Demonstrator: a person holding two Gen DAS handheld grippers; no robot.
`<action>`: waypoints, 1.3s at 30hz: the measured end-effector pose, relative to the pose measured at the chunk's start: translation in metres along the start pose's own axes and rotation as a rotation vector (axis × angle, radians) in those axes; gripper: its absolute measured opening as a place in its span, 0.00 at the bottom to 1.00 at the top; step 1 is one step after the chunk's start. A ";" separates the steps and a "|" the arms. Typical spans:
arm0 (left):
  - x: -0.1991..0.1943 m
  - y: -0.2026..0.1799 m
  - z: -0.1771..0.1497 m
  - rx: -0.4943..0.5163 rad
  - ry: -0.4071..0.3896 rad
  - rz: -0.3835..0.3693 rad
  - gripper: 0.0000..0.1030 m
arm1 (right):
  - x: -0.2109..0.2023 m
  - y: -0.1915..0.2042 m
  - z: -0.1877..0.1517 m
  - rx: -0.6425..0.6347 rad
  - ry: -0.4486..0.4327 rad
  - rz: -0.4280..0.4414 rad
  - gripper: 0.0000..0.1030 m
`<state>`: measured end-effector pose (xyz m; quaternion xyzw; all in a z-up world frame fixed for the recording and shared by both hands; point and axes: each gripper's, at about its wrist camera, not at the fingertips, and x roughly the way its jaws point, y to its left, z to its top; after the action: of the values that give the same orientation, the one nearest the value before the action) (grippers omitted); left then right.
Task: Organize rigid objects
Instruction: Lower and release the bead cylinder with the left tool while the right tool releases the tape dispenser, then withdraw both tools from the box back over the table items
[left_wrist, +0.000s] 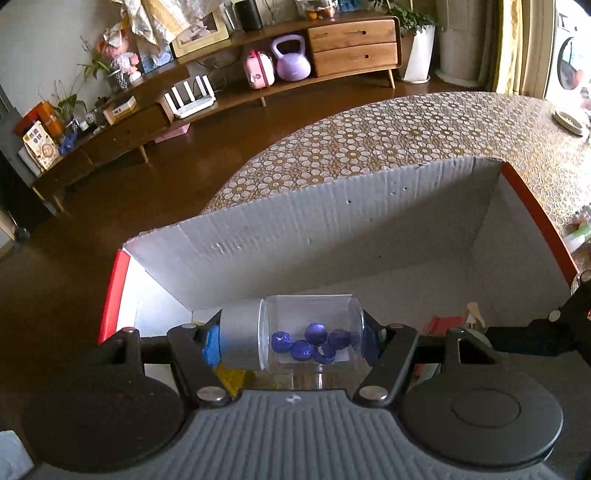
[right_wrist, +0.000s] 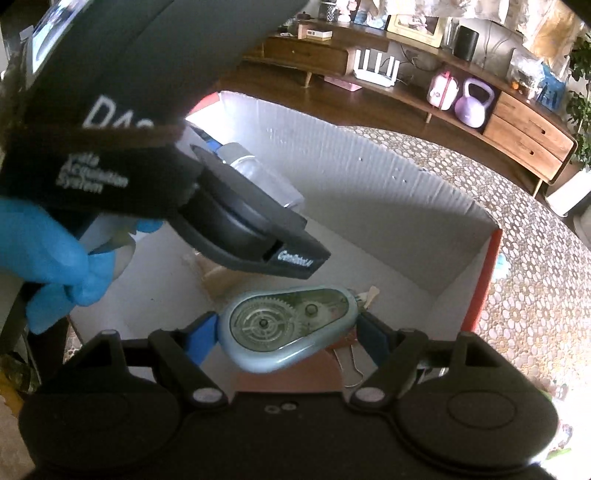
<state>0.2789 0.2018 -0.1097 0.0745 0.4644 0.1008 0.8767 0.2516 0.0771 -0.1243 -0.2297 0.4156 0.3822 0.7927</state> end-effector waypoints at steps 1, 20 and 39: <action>0.000 -0.001 0.000 0.002 0.000 0.001 0.66 | 0.000 0.001 0.000 -0.001 0.000 -0.001 0.78; -0.015 0.002 -0.005 -0.060 -0.002 0.001 0.68 | -0.030 -0.003 -0.011 0.012 -0.083 0.001 0.83; -0.090 -0.006 -0.019 -0.096 -0.077 0.004 0.71 | -0.119 -0.015 -0.044 0.042 -0.224 0.026 0.87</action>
<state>0.2148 0.1749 -0.0499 0.0371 0.4249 0.1217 0.8962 0.1997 -0.0111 -0.0484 -0.1635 0.3352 0.4070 0.8338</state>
